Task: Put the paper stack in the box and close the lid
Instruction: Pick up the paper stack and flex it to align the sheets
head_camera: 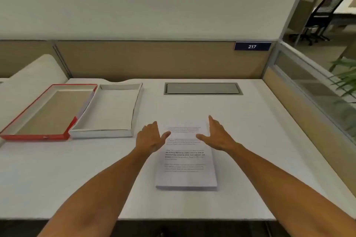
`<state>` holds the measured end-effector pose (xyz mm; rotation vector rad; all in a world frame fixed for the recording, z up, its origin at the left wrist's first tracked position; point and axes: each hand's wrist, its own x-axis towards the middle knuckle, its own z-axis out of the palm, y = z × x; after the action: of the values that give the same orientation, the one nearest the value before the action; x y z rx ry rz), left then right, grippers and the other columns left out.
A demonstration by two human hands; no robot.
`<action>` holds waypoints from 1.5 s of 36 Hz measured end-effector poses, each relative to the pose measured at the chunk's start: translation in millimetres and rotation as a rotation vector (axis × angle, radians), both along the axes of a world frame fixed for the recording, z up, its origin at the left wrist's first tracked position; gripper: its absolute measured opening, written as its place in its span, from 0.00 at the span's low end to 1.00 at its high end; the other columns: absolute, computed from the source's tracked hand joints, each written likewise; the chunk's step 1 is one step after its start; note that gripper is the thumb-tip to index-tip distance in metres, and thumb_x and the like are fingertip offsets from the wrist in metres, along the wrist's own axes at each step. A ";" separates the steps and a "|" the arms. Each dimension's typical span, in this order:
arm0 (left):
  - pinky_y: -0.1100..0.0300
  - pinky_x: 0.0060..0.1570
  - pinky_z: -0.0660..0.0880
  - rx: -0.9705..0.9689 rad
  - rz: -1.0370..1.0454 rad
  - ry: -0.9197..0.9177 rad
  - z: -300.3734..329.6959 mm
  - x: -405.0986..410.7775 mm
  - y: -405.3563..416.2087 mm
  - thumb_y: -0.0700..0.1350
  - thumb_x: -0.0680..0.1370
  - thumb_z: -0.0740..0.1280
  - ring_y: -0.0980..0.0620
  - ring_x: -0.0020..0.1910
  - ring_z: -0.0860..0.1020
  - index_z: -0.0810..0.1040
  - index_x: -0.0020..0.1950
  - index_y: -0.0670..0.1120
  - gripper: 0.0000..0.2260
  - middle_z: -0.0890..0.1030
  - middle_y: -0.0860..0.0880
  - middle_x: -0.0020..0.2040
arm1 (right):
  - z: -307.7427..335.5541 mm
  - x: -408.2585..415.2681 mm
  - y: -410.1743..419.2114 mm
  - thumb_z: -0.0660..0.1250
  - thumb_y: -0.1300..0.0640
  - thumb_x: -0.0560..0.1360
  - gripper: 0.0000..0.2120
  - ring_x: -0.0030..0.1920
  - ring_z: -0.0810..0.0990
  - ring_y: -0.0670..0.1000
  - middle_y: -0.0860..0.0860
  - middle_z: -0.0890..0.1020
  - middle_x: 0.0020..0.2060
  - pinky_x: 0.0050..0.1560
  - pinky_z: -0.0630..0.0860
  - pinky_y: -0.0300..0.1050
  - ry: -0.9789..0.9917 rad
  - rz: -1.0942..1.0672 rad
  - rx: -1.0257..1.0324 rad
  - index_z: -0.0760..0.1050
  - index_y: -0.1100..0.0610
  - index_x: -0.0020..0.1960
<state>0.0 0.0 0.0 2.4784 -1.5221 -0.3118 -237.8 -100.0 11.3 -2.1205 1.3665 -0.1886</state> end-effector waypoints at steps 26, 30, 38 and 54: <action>0.44 0.65 0.67 -0.005 0.378 0.670 -57.9 -35.7 -3.0 0.58 0.76 0.67 0.37 0.67 0.67 0.66 0.70 0.38 0.32 0.67 0.38 0.69 | -64.9 25.1 21.2 0.77 0.47 0.68 0.38 0.66 0.74 0.61 0.60 0.71 0.66 0.64 0.76 0.57 -0.008 -0.452 0.383 0.65 0.62 0.70; 0.43 0.65 0.68 0.057 0.478 0.747 -54.6 -34.8 -14.8 0.60 0.75 0.67 0.36 0.68 0.67 0.65 0.70 0.39 0.33 0.66 0.39 0.69 | -64.4 28.2 20.2 0.75 0.50 0.68 0.32 0.60 0.77 0.59 0.59 0.72 0.61 0.58 0.80 0.54 0.097 -0.422 0.330 0.68 0.62 0.66; 0.45 0.66 0.69 0.156 0.549 0.892 -50.3 -18.9 -37.8 0.57 0.74 0.68 0.38 0.67 0.69 0.65 0.72 0.40 0.32 0.68 0.38 0.70 | -63.1 28.7 11.9 0.75 0.51 0.67 0.23 0.52 0.79 0.57 0.58 0.74 0.57 0.50 0.82 0.48 0.169 -0.373 0.359 0.73 0.59 0.58; 0.43 0.61 0.76 0.137 0.534 1.035 -60.0 -4.1 -39.5 0.58 0.69 0.70 0.40 0.62 0.74 0.67 0.70 0.41 0.35 0.70 0.41 0.66 | -67.0 28.2 3.3 0.79 0.52 0.66 0.25 0.53 0.81 0.57 0.59 0.78 0.60 0.55 0.82 0.51 0.142 -0.421 0.424 0.74 0.59 0.58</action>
<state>-4.1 -39.5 -60.0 2.0740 -0.4195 -1.3325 -209.6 -96.7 -55.6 -1.5091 1.7491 0.0842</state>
